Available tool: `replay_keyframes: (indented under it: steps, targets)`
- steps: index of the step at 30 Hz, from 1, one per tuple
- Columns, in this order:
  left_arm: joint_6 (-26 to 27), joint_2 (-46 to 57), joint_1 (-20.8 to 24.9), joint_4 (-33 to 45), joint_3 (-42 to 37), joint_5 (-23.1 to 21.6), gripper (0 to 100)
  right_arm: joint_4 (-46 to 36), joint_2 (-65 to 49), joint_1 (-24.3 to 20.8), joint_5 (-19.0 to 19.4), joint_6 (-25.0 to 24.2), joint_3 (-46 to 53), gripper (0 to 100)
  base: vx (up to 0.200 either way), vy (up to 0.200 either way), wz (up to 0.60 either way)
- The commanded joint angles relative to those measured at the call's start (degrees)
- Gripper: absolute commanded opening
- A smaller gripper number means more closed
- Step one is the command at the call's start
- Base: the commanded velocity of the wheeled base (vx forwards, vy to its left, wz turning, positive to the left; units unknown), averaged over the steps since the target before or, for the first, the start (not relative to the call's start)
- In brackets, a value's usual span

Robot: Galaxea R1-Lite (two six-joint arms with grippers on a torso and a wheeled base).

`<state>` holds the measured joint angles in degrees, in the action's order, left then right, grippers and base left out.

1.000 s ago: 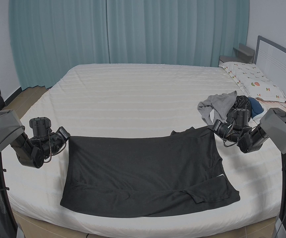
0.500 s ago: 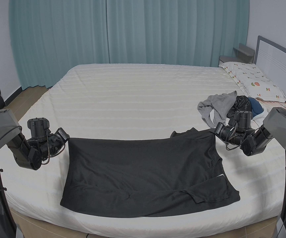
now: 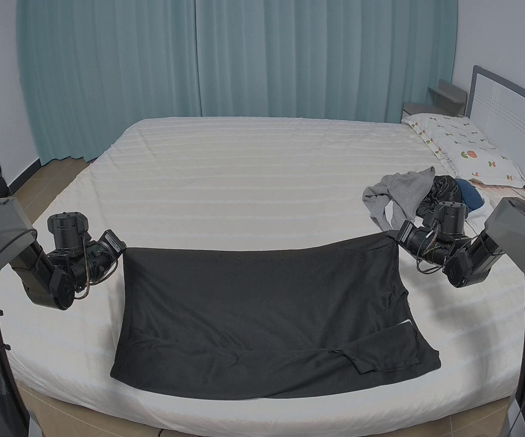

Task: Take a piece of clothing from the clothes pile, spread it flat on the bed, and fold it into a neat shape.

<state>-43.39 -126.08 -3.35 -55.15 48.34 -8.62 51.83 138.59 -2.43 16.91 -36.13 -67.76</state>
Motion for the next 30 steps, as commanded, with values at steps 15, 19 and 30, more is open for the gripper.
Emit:
replay_keyframes:
  steps: [15, 19, 30]
  targets:
    - [0.3, 2.8, -0.3, -0.5, -5.9, 0.0, 0, 1.4, -5.1, 0.6, 3.1, 0.4, 9.8, 0, 0.000, 0.000, 0.00]
    - [0.3, 3.4, -0.3, -0.6, -7.3, 0.0, 0, 4.1, -5.7, 0.8, 4.0, 0.4, 12.9, 0, 0.000, 0.000, 0.00]
    - [0.3, 6.1, -0.3, -0.6, -11.0, -0.2, 0, 12.2, -6.8, 1.5, 5.2, 0.6, 21.8, 0, 0.000, 0.000, 0.00]
